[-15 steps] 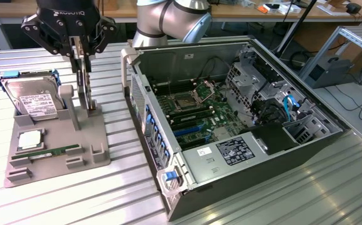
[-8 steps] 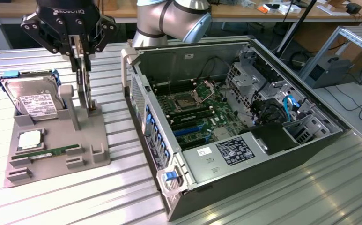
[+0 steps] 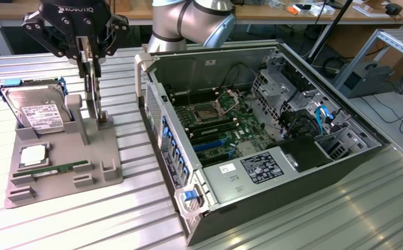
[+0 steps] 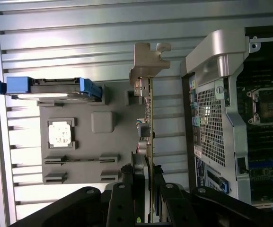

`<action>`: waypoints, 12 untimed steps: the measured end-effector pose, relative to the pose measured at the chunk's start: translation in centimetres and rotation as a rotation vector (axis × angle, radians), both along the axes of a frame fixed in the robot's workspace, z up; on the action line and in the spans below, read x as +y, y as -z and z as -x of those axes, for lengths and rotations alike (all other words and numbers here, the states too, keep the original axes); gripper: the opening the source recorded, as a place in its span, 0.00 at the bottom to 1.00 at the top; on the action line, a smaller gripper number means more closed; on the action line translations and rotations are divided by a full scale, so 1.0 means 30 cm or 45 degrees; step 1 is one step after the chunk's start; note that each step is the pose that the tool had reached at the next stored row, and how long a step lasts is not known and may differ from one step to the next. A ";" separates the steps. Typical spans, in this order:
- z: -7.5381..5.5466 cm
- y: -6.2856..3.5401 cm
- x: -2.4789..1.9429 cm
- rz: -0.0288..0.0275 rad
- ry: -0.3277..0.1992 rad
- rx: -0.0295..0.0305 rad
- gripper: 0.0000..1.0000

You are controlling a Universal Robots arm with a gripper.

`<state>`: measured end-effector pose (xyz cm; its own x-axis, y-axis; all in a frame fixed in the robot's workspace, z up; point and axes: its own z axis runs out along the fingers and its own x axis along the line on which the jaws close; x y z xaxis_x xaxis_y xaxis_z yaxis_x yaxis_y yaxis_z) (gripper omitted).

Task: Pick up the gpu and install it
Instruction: 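Pick up the gpu and move the gpu toward the slot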

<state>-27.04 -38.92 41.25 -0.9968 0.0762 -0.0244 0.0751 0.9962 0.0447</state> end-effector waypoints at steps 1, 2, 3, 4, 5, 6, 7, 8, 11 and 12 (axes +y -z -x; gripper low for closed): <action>0.000 -0.002 0.000 0.0000 0.000 0.0001 0.27; 0.000 -0.004 0.000 0.0000 0.000 0.0001 0.27; 0.000 -0.006 0.000 0.0000 0.000 0.0000 0.27; 0.000 -0.008 0.000 0.0000 0.000 0.0000 0.27; 0.000 -0.010 0.000 0.0000 0.000 0.0000 0.27; 0.000 -0.013 0.000 0.0000 0.000 0.0000 0.27; 0.000 -0.016 0.000 -0.0001 0.000 0.0000 0.27; 0.000 -0.018 0.000 0.0000 0.000 0.0000 0.27; 0.000 -0.026 0.000 0.0000 0.000 0.0000 0.27; 0.000 -0.028 0.000 -0.0001 0.000 -0.0001 0.27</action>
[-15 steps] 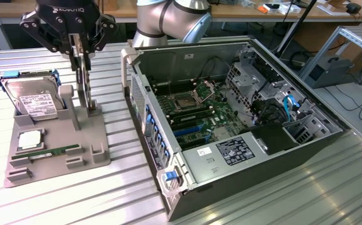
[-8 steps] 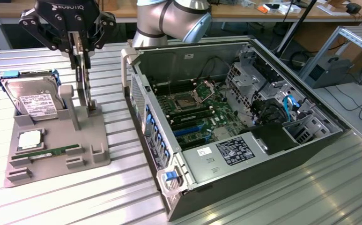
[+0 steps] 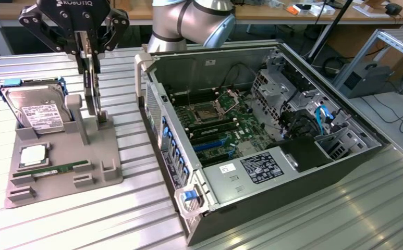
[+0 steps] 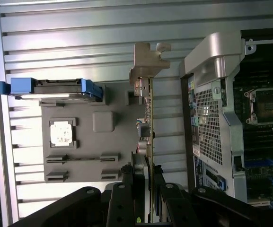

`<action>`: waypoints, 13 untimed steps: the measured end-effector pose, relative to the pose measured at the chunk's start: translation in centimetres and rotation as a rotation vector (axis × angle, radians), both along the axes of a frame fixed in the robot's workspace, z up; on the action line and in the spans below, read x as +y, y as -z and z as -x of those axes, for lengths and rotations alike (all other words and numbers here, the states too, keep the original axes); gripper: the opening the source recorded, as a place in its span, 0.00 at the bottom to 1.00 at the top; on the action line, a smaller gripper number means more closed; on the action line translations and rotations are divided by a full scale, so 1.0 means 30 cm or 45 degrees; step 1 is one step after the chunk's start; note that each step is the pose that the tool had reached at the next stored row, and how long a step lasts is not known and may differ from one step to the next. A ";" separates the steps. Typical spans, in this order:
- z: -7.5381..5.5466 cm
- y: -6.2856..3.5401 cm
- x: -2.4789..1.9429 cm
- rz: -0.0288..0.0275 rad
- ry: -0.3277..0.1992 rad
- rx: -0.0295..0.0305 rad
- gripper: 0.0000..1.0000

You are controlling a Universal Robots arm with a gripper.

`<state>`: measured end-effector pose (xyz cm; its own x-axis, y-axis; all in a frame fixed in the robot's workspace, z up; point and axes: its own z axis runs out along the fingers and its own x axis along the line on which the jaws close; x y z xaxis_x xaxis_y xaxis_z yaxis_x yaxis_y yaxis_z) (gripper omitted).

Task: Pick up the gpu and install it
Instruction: 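Pick up the gpu and move the gpu toward the slot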

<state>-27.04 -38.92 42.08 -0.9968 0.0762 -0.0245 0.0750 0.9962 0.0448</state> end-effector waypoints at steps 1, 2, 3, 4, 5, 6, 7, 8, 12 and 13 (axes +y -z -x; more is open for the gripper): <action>0.000 -0.002 0.000 0.0001 0.000 0.0001 0.27; 0.000 -0.005 0.000 0.0001 0.000 0.0001 0.27; 0.000 -0.008 0.000 0.0001 0.000 0.0001 0.27; 0.000 -0.010 0.000 0.0001 0.000 0.0001 0.27; 0.000 -0.012 0.000 0.0000 0.000 0.0001 0.27; 0.000 -0.015 0.000 0.0000 0.000 0.0000 0.27; 0.000 -0.017 0.000 0.0001 0.000 0.0001 0.27; 0.000 -0.020 0.000 0.0001 0.000 0.0001 0.27; 0.000 -0.027 0.000 0.0001 0.000 0.0001 0.27; 0.000 -0.029 0.000 0.0001 0.000 0.0000 0.27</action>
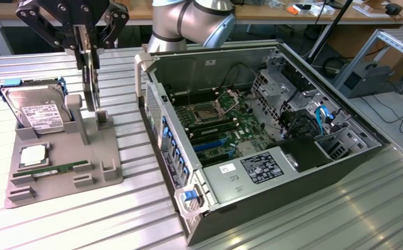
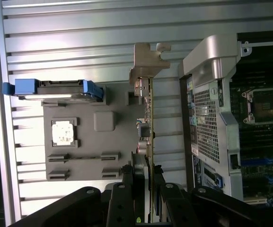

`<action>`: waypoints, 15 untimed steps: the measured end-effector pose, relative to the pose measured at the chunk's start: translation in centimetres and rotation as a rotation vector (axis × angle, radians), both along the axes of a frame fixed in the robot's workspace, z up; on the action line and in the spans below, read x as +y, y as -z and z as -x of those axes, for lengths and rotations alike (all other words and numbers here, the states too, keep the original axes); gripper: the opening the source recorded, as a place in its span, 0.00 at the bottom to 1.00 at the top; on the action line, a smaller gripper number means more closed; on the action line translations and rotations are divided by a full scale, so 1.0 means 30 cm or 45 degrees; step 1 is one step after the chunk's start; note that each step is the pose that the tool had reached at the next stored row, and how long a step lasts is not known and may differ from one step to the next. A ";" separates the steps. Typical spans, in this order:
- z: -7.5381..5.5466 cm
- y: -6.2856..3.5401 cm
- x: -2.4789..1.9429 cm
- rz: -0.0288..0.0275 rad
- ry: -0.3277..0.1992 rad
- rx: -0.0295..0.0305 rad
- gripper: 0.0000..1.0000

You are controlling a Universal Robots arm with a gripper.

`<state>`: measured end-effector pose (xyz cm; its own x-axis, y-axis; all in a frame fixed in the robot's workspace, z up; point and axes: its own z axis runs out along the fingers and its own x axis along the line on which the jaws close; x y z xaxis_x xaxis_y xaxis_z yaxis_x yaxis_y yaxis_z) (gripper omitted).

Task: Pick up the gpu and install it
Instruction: 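Pick up the gpu and move the gpu toward the slot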

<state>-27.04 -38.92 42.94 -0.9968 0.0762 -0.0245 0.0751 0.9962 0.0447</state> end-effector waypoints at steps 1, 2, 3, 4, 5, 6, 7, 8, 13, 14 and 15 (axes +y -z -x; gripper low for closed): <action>0.000 -0.002 0.000 0.0000 0.000 0.0001 0.27; 0.000 -0.003 0.000 0.0000 0.000 0.0000 0.27; 0.000 -0.005 0.000 -0.0001 0.000 -0.0001 0.27; 0.000 -0.009 0.000 -0.0001 0.000 0.0000 0.27; 0.000 -0.011 0.000 0.0000 0.000 0.0000 0.27; 0.000 -0.014 0.000 -0.0001 0.000 0.0000 0.27; 0.000 -0.015 0.000 0.0000 0.000 0.0000 0.27; 0.000 -0.016 0.000 0.0000 0.000 0.0001 0.27; 0.000 -0.024 0.000 -0.0001 0.000 0.0000 0.27; 0.000 -0.025 0.000 0.0000 0.000 0.0000 0.27; 0.000 -0.026 0.000 0.0000 0.000 0.0001 0.27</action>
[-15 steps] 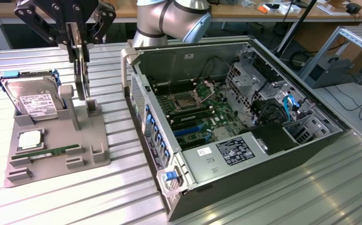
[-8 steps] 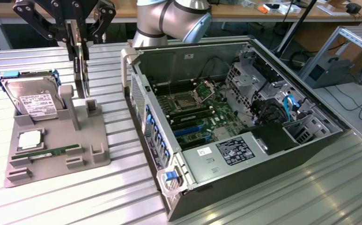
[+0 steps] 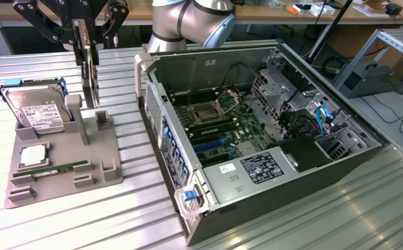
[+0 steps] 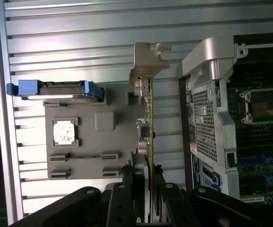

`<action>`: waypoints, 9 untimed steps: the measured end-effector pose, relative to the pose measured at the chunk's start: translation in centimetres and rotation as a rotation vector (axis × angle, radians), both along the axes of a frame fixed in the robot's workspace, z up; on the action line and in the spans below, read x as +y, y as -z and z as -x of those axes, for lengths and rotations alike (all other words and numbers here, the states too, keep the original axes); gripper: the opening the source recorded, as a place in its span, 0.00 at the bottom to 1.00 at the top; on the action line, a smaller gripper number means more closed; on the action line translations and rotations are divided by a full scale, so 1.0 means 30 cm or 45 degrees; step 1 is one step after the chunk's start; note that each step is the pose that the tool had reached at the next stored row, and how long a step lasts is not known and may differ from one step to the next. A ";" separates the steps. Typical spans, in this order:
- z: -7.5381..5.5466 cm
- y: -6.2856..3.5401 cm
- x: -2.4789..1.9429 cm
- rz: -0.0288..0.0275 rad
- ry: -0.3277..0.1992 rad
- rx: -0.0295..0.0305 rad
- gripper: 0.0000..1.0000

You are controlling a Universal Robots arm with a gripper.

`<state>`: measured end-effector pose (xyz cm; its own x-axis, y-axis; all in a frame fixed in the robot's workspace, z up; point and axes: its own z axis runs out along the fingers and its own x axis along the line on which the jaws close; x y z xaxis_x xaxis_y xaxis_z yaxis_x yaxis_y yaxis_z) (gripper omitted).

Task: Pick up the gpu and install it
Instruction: 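Pick up the gpu and move the gpu toward the slot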

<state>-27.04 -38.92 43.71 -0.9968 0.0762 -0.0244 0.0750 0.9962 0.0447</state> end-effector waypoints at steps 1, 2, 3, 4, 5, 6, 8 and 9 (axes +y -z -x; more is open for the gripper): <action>0.000 -0.002 0.000 0.0000 0.000 -0.0001 0.27; 0.000 -0.003 0.000 0.0000 0.000 0.0000 0.27; 0.000 -0.005 0.000 0.0000 0.000 0.0000 0.27; 0.000 -0.006 0.000 0.0000 0.000 -0.0001 0.27; 0.000 -0.009 0.000 -0.0001 0.000 0.0000 0.27; 0.000 -0.013 0.000 0.0000 0.000 0.0000 0.27; 0.000 -0.017 0.000 0.0000 0.000 0.0000 0.27; 0.000 -0.018 0.000 0.0000 0.000 0.0000 0.27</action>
